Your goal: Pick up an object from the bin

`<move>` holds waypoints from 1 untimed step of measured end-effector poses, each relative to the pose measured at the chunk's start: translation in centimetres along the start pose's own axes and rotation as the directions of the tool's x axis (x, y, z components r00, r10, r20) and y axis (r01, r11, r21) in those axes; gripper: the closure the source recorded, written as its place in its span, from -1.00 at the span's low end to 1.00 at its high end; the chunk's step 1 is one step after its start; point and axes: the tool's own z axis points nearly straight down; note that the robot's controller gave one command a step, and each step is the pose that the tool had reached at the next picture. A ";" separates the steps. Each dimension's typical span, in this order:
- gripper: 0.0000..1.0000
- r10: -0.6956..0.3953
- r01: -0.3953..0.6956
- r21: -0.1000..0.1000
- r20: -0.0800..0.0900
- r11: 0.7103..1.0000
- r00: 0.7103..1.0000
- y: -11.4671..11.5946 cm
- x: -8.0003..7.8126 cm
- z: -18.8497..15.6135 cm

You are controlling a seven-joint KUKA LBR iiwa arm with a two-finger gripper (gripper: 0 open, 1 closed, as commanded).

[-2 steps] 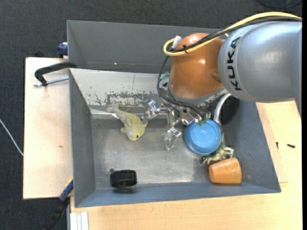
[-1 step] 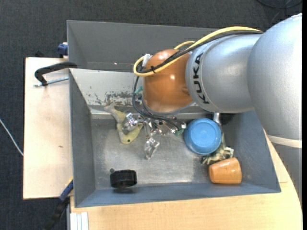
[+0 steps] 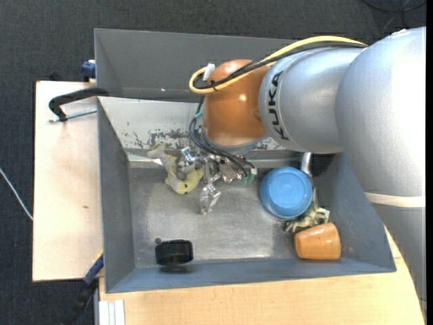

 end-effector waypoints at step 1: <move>1.00 0.003 -0.003 0.006 0.024 1.000 1.000 -0.1 -0.6 -0.5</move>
Offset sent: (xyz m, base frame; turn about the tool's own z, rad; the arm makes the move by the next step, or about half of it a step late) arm 0.0000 0.0000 0.0000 0.0000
